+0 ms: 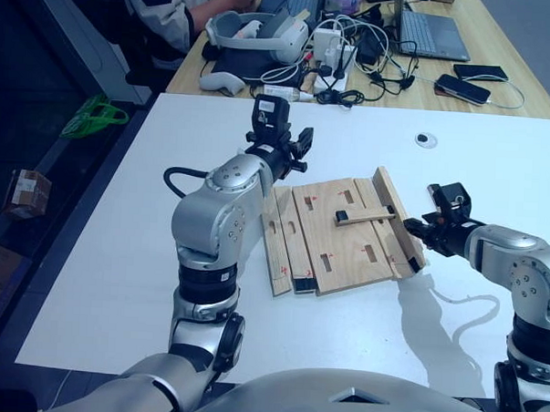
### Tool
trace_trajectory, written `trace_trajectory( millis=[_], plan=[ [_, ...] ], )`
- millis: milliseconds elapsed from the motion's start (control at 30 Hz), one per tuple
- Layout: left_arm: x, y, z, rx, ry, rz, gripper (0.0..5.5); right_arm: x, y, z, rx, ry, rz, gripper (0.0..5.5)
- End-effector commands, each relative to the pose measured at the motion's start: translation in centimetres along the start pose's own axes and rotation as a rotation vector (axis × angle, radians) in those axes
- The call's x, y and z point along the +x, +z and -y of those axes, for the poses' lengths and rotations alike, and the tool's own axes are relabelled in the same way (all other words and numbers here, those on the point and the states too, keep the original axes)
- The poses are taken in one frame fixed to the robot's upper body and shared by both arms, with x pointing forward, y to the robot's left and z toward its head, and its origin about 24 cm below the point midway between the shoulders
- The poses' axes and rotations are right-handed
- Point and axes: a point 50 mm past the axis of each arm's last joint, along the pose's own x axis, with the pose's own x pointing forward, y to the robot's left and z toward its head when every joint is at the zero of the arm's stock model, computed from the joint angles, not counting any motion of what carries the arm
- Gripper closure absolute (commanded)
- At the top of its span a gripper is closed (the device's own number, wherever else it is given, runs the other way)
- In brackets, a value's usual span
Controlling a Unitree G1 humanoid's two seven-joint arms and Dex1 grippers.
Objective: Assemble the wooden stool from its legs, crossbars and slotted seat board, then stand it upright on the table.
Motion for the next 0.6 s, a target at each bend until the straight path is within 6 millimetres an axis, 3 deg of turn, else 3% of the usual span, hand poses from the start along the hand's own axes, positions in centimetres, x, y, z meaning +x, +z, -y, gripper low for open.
trace_trajectory(
  millis=[33,200,433,600],
  plan=[
    [-0.1,-0.1,0.1,0.000,-0.002,-0.013,3.24,1.0,-1.2,0.3,0.102,0.002,-0.043,3.27],
    [0.0,0.0,0.2,0.002,-0.006,-0.012,3.24,1.6,-1.8,0.1,0.124,0.032,-0.085,3.27],
    [0.0,0.1,0.2,0.003,-0.006,-0.008,3.24,1.8,-1.9,0.6,0.156,0.022,-0.100,4.39],
    [0.0,0.1,0.2,0.002,-0.006,-0.006,3.24,2.0,-2.2,0.4,0.160,0.061,-0.112,4.48]
  ],
)
